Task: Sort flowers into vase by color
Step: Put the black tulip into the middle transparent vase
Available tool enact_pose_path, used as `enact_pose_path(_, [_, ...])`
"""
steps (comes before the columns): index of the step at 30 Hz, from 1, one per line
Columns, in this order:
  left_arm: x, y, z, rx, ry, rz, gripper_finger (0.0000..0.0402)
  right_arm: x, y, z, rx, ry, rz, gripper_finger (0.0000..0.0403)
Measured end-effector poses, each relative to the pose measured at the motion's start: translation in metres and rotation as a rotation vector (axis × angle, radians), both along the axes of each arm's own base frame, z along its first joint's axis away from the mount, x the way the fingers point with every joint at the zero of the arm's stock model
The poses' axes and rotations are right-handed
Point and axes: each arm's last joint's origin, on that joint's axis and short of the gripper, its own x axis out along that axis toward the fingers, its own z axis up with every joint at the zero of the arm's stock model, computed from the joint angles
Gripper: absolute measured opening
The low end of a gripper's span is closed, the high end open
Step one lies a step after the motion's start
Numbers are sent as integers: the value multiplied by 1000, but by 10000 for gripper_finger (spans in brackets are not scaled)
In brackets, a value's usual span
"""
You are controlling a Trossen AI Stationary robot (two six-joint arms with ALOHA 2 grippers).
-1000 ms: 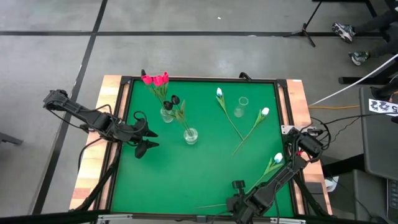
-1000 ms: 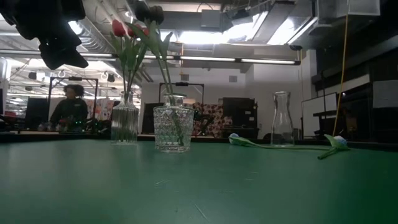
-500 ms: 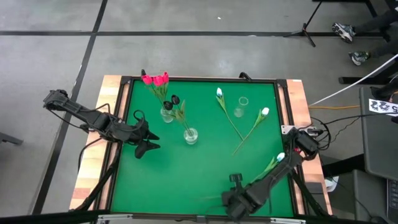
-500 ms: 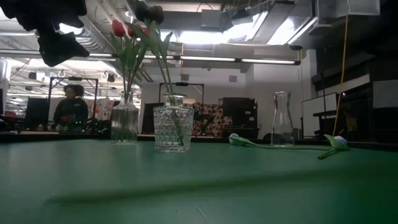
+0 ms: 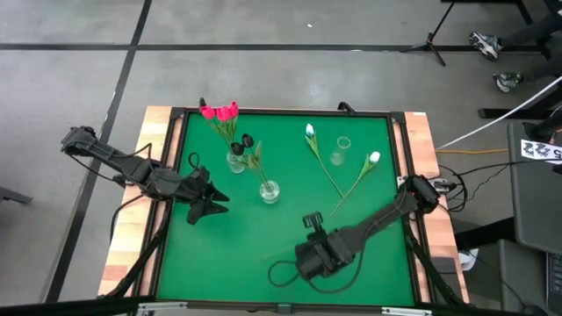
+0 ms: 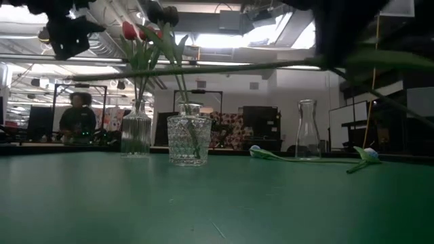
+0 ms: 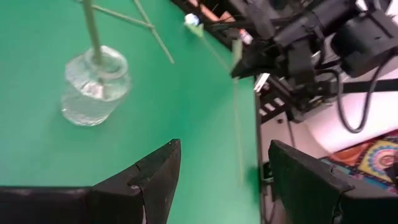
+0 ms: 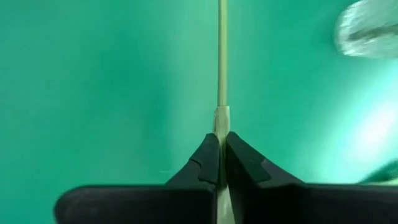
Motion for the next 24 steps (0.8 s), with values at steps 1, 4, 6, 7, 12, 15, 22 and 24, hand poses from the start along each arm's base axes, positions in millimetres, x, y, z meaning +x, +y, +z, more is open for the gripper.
enact_pose_path(1, [1,0,2,-7,-17,-1,238,2,-4,3,-18,1,17,10])
enact_pose_path(4, [2,-1,6,-28,-66,-1,238,9,-15,11,-54,-5,73,9])
enact_pose_path(6, [3,-1,10,-43,-105,-1,238,12,-22,15,-81,10,103,12])
enact_pose_path(7, [4,-2,12,-51,-126,-2,238,14,-25,17,-89,9,122,14])
enact_pose_path(12, [5,-2,19,-81,-194,-3,238,22,-36,31,-191,-18,235,12])
enact_pose_path(15, [5,-2,21,-102,-209,-1,238,27,-42,43,-235,-52,262,10])
enact_pose_path(22, [6,-3,25,-198,-227,-18,238,34,-52,64,-322,-96,338,16])
enact_pose_path(24, [6,-4,28,-228,-256,-24,238,35,-51,69,-360,-115,384,14])
